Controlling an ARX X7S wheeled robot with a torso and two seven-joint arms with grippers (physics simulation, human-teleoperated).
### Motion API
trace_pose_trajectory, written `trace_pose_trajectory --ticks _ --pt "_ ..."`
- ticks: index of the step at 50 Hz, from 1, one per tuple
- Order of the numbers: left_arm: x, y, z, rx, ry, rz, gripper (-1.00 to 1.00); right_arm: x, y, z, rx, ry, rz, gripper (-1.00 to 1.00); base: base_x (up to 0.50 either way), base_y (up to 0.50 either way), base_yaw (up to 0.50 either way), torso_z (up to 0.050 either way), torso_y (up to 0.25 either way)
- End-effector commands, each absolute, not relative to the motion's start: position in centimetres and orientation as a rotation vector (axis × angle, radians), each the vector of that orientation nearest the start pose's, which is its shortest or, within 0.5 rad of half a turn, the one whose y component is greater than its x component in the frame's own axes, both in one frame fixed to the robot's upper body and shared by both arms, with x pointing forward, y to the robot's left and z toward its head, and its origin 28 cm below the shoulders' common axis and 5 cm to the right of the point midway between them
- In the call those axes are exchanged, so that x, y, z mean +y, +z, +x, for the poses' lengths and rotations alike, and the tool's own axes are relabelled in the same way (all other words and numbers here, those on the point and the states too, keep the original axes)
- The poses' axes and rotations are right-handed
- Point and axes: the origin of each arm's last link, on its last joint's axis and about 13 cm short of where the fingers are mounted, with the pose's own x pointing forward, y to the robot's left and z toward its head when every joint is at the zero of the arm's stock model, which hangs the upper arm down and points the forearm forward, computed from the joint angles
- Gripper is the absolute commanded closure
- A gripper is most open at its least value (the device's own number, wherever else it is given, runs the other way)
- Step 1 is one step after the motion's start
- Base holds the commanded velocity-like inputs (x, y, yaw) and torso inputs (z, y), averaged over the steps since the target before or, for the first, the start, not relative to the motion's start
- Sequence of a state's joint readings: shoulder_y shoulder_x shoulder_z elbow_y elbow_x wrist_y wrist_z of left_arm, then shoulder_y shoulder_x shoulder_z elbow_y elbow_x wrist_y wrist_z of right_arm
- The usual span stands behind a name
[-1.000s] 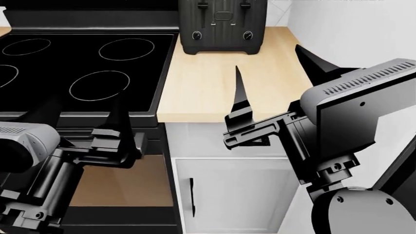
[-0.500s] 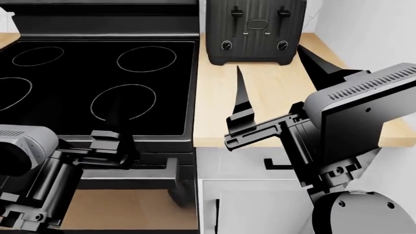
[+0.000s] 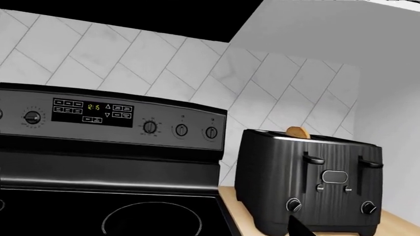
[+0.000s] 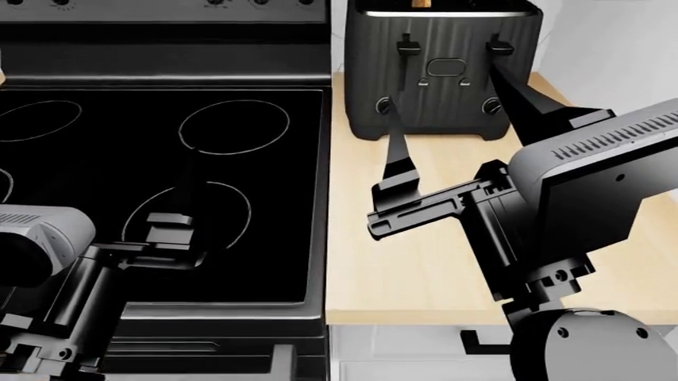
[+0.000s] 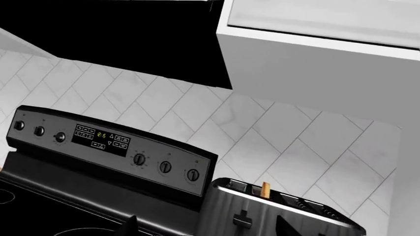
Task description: Push down the lever of the toaster to turn it on.
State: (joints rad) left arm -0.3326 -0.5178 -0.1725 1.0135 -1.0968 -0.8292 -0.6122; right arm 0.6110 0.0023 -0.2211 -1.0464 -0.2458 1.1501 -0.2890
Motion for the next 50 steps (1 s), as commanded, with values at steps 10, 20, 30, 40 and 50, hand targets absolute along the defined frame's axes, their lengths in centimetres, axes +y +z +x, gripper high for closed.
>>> trace_pose_trajectory --ticks 10,20,30,40,50 --pt "22.9 22.0 16.5 -0.311 -0.141 -0.125 -1.0 -8.2 24.9 20.1 -0.491 0.243 -0.196 -1.0 0.3 0.0 0.0 0.0 0.0" --pt "23.0 21.9 16.6 -0.308 -0.141 -0.125 -1.0 -8.1 24.8 20.1 -0.485 0.243 -0.196 -1.0 0.18 0.0 0.0 0.0 0.001" --pt "23.0 21.8 16.6 -0.306 -0.139 -0.125 -1.0 -8.1 24.8 20.1 -0.483 0.245 -0.191 -1.0 0.0 0.0 0.0 0.0 0.0" --pt "23.0 21.8 16.5 -0.308 -0.14 -0.124 -1.0 -8.1 25.0 20.3 -0.476 0.251 -0.19 -1.0 0.0 0.0 0.0 0.0 0.0" --pt "23.0 22.0 16.5 -0.313 -0.136 -0.127 -1.0 -7.8 26.3 21.5 -0.455 0.269 -0.19 -1.0 0.0 0.0 0.0 0.0 0.0"
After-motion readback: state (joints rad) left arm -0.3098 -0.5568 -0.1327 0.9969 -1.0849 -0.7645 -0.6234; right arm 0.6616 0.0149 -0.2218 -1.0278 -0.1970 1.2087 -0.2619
